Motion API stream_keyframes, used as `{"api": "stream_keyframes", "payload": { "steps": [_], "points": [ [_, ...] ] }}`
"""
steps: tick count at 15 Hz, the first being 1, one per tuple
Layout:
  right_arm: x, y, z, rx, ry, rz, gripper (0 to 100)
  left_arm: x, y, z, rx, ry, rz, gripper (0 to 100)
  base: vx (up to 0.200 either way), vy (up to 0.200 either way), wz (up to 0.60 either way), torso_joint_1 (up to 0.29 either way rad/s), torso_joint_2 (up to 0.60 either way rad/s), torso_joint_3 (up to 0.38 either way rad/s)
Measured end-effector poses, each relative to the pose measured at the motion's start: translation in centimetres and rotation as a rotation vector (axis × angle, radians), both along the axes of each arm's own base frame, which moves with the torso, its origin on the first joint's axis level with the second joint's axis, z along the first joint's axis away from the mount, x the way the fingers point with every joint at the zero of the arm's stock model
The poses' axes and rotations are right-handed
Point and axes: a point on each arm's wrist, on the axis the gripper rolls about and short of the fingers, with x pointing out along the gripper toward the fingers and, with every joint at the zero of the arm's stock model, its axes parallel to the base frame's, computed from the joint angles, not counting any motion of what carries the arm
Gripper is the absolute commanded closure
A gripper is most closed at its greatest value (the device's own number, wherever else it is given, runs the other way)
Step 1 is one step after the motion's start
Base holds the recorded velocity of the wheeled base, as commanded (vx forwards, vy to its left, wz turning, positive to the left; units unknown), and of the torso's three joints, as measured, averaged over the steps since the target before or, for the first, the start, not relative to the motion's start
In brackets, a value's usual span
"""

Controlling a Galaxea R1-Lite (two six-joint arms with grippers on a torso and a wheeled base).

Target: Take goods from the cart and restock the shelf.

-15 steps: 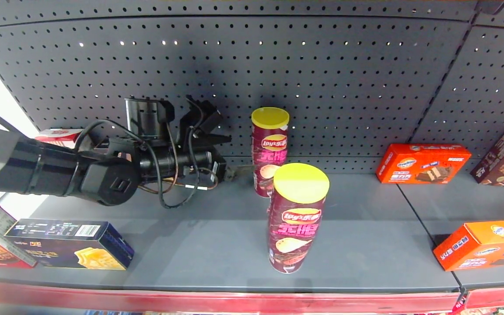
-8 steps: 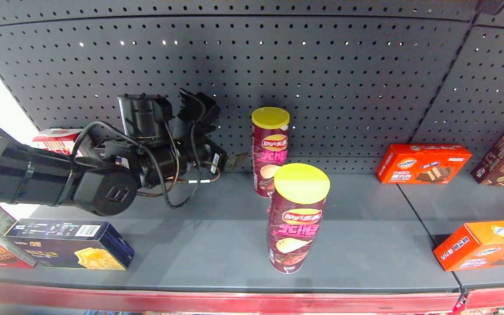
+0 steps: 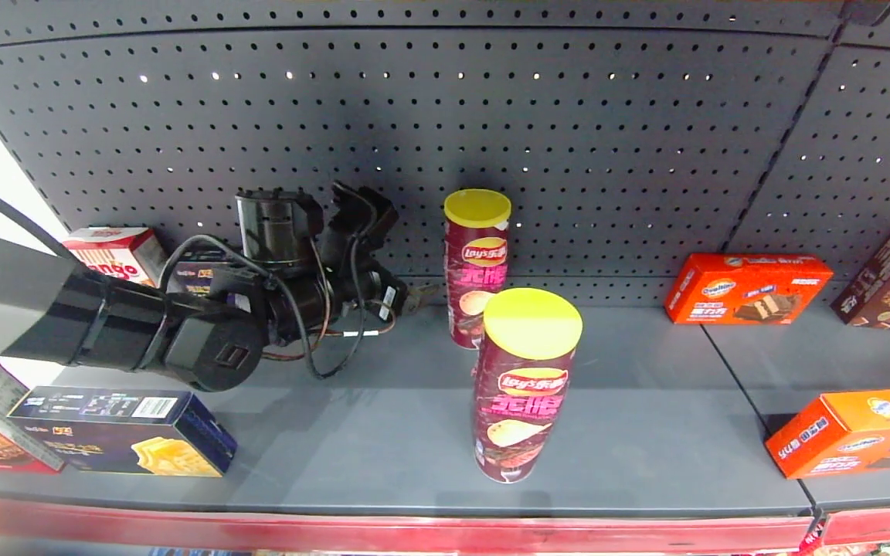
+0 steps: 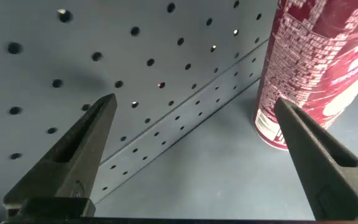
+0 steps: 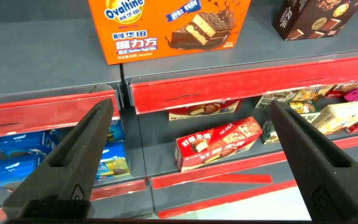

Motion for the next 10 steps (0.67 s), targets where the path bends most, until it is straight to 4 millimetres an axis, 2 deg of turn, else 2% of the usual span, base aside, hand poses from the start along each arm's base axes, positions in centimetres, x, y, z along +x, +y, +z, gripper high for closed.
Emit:
{"api": "stream_keyframes", "payload": {
  "steps": [10],
  "points": [
    [0.0, 0.0, 0.0, 0.0, 0.0, 0.0, 0, -0.1, -1.7, -0.9, 0.005, 0.019, -0.037, 0, 0.0, 0.0, 0.0, 0.0, 0.0, 0.0]
  ]
}}
